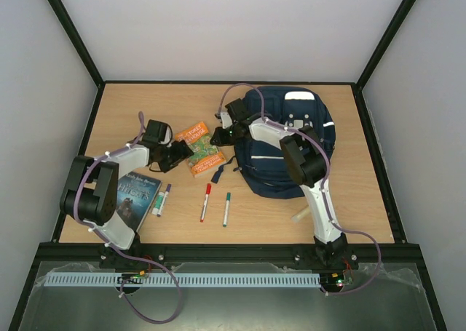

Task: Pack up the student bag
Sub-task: Adjust the book at the center of the board, then pick up the book from the center of the board.

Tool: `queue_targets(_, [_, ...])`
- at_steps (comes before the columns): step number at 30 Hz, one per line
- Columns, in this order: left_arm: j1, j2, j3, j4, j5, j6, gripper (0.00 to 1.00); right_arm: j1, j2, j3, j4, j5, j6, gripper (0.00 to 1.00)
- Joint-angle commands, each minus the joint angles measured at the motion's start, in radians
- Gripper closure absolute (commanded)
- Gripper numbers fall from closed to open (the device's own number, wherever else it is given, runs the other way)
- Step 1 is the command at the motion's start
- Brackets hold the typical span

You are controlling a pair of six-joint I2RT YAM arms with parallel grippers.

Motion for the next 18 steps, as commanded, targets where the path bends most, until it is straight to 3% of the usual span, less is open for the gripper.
queue_targets(1, [-0.009,0.036,0.009,0.023,0.001,-0.018,0.18,0.005,0.074,-0.112,-0.195,0.057,0.065,0.84])
queue_targets(8, [-0.013,0.080,0.017,0.039,-0.005,-0.042,0.17,0.000,0.083,-0.223,-0.142,0.037,0.145,0.90])
queue_targets(18, [-0.015,0.160,-0.002,0.128,0.052,-0.153,0.17,-0.021,0.138,-0.222,-0.142,0.005,0.166,0.90])
